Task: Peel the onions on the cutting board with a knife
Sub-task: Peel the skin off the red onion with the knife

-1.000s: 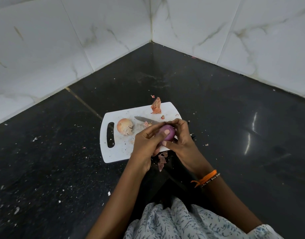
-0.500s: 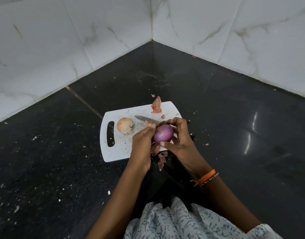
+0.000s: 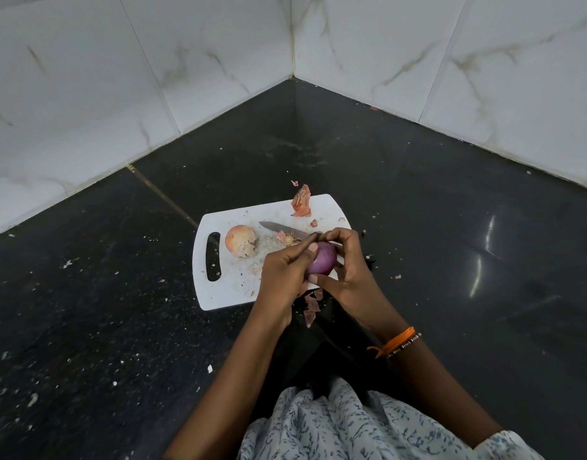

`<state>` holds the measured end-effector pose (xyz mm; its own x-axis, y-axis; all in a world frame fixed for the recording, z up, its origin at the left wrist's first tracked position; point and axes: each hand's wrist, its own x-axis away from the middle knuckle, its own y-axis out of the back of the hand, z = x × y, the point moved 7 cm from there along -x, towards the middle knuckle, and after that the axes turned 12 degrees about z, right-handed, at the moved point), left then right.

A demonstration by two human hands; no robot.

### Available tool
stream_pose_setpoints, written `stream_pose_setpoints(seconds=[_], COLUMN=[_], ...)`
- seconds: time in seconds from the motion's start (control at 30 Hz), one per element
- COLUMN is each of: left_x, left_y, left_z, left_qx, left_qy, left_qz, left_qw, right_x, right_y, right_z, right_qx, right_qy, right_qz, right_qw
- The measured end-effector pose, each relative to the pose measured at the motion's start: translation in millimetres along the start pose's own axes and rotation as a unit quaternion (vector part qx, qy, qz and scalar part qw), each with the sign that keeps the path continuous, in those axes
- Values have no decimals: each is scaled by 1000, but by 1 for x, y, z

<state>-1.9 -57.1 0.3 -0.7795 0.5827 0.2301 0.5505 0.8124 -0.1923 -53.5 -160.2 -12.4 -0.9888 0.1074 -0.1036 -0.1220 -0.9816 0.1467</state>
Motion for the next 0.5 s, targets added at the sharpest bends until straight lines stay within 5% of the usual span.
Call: stream_pose_setpoints(seconds=[0.2, 0.5], left_x=[-2, 11], left_y=[9, 11], left_z=[-4, -29], left_qx=[-51, -248], left_qy=[-6, -118], left_qz=[1, -31], left_qw=[999, 961], right_x=[0, 0], right_y=[-2, 3], right_z=[4, 9], right_qx=[6, 8], right_qy=[3, 13], right_qz=[7, -20], right_qw=[1000, 1000])
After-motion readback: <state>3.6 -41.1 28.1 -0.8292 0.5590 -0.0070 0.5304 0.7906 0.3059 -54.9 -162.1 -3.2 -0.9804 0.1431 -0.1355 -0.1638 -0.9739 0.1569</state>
